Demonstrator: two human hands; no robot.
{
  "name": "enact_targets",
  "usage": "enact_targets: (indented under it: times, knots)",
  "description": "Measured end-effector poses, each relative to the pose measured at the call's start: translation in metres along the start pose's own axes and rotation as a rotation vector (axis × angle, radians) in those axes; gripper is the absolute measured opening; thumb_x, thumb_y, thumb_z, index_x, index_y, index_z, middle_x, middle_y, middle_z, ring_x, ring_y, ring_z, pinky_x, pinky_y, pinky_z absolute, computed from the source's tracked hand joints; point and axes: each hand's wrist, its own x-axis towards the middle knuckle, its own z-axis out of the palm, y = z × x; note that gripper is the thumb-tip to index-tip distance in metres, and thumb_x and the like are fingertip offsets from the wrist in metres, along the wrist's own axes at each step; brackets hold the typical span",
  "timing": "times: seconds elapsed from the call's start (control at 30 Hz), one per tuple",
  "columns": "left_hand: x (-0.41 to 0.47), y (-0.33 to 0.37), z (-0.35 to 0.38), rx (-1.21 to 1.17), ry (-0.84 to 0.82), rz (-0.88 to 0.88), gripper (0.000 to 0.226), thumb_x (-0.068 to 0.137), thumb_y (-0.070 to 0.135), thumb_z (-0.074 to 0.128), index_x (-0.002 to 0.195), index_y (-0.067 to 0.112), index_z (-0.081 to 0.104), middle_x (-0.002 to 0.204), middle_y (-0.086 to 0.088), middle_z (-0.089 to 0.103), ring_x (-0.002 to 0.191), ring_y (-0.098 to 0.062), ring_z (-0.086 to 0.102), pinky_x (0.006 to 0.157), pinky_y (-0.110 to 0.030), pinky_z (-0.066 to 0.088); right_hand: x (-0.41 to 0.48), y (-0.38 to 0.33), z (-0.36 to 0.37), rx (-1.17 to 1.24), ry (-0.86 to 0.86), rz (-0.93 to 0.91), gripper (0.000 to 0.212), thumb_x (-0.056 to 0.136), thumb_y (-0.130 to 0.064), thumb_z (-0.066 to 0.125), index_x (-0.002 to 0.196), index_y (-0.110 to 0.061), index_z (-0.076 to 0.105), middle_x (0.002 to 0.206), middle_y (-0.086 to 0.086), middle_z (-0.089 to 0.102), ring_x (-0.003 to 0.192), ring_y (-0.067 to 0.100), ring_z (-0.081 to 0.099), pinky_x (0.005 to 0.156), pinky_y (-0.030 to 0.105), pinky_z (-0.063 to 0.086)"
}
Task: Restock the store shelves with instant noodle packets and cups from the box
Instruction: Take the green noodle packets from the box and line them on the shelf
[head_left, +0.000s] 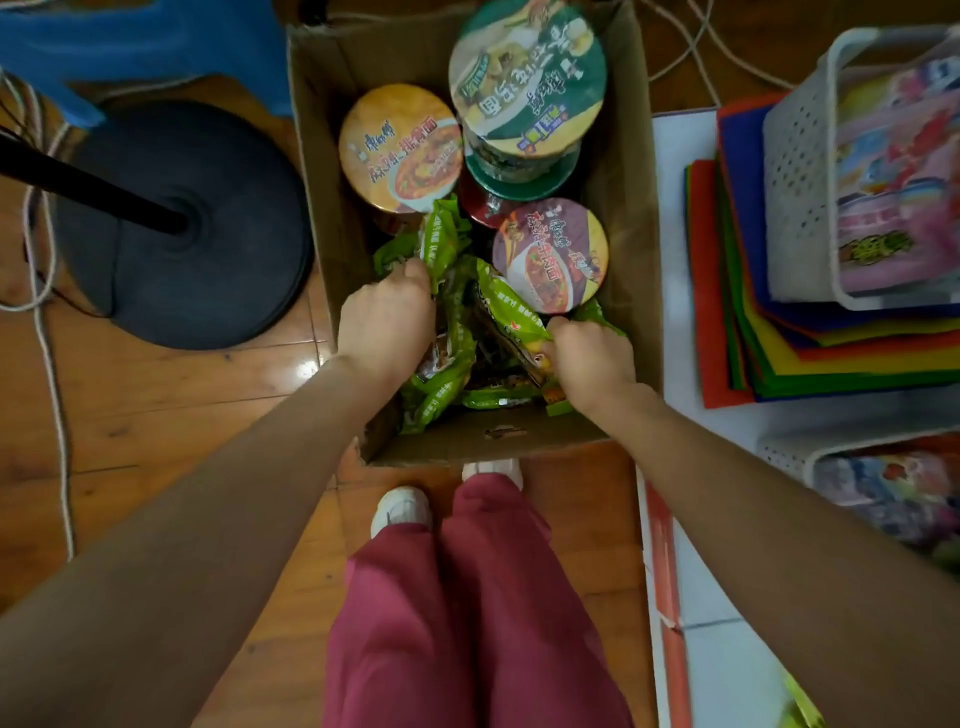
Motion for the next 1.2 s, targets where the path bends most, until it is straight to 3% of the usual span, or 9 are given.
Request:
enact_targets:
  times: [0.1, 0.23, 0.43, 0.63, 0.73, 0.87, 0.93, 1.03, 1.2]
  knots:
    - [-0.02, 0.004, -0.04, -0.068, 0.075, 0.004, 0.012, 0.087, -0.002, 0.049, 0.099, -0.003, 0.053, 0.087, -0.022, 0.063, 0.076, -0.043, 0.063, 0.054, -0.037, 0.033, -0.026, -0.006, -0.032, -0.004, 0.0, -0.016, 0.017, 0.091, -0.004, 0.05, 0.107, -0.004, 0.053, 0.105, 0.017, 0.065, 0.098, 0.036, 0.061, 0.064, 0.032, 0.033]
    - [-0.049, 0.012, -0.104, -0.087, 0.199, 0.037, 0.025, 0.057, -0.011, 0.074, 0.072, -0.001, 0.056, 0.052, -0.017, 0.057, 0.037, -0.036, 0.054, 0.041, -0.023, 0.027, -0.067, -0.009, -0.084, -0.014, 0.031, -0.045, 0.017, 0.093, -0.006, 0.047, 0.109, -0.004, 0.053, 0.104, 0.018, 0.066, 0.096, 0.037, 0.062, 0.063, 0.032, 0.034]
    - [-0.088, 0.023, -0.211, -0.076, 0.298, 0.045, 0.026, 0.057, -0.005, 0.079, 0.069, 0.003, 0.058, 0.049, -0.012, 0.056, 0.033, -0.033, 0.052, 0.031, -0.024, 0.034, -0.13, -0.015, -0.174, -0.026, 0.095, -0.051, 0.019, 0.093, -0.008, 0.044, 0.11, -0.005, 0.052, 0.103, 0.017, 0.066, 0.096, 0.037, 0.063, 0.066, 0.035, 0.041]
    - [-0.112, 0.032, -0.324, -0.191, 0.454, 0.077, 0.016, 0.067, -0.005, 0.07, 0.073, -0.001, 0.057, 0.054, -0.018, 0.057, 0.04, -0.038, 0.055, 0.036, -0.03, 0.039, -0.193, -0.028, -0.266, -0.058, 0.166, -0.058, 0.027, 0.095, -0.013, 0.044, 0.121, -0.013, 0.05, 0.104, 0.013, 0.066, 0.099, 0.034, 0.062, 0.069, 0.037, 0.045]
    - [-0.126, 0.035, -0.383, -0.228, 0.528, 0.128, 0.007, 0.078, 0.002, 0.063, 0.083, -0.002, 0.059, 0.063, -0.02, 0.061, 0.054, -0.041, 0.06, 0.044, -0.035, 0.041, -0.228, -0.036, -0.314, -0.048, 0.217, -0.05, 0.02, 0.094, -0.017, 0.045, 0.111, -0.013, 0.054, 0.103, 0.014, 0.066, 0.098, 0.034, 0.062, 0.065, 0.034, 0.04]
    - [-0.147, 0.042, -0.463, -0.362, 0.596, 0.193, 0.021, 0.092, 0.018, 0.05, 0.104, 0.002, 0.058, 0.085, -0.02, 0.065, 0.08, -0.041, 0.06, 0.063, -0.045, 0.045, -0.281, -0.044, -0.382, 0.064, 0.291, -0.074, 0.014, 0.095, -0.019, 0.044, 0.096, -0.011, 0.056, 0.1, 0.016, 0.065, 0.097, 0.035, 0.06, 0.065, 0.034, 0.039]
    - [-0.156, 0.05, -0.501, -0.417, 0.635, 0.207, 0.026, 0.094, 0.022, 0.049, 0.111, 0.006, 0.059, 0.092, -0.018, 0.067, 0.087, -0.039, 0.061, 0.069, -0.044, 0.045, -0.31, -0.045, -0.413, 0.101, 0.359, -0.074, 0.017, 0.095, -0.021, 0.044, 0.099, -0.013, 0.058, 0.103, 0.013, 0.066, 0.099, 0.032, 0.06, 0.07, 0.035, 0.042]
    - [-0.168, 0.063, -0.553, -0.53, 0.687, 0.251, 0.027, 0.093, 0.024, 0.051, 0.113, 0.009, 0.06, 0.092, -0.015, 0.069, 0.085, -0.038, 0.062, 0.069, -0.041, 0.047, -0.352, -0.044, -0.454, 0.192, 0.456, -0.049, 0.02, 0.093, -0.023, 0.048, 0.106, -0.014, 0.062, 0.102, 0.01, 0.067, 0.097, 0.03, 0.06, 0.076, 0.037, 0.046]
    - [-0.196, 0.09, -0.621, -0.744, 0.742, 0.401, 0.021, 0.092, 0.019, 0.054, 0.108, 0.007, 0.06, 0.089, -0.009, 0.066, 0.082, -0.029, 0.06, 0.07, -0.037, 0.048, -0.426, -0.039, -0.504, 0.245, 0.631, -0.049, 0.016, 0.092, -0.019, 0.052, 0.098, -0.011, 0.064, 0.093, -0.002, 0.066, 0.087, 0.025, 0.062, 0.071, 0.035, 0.046]
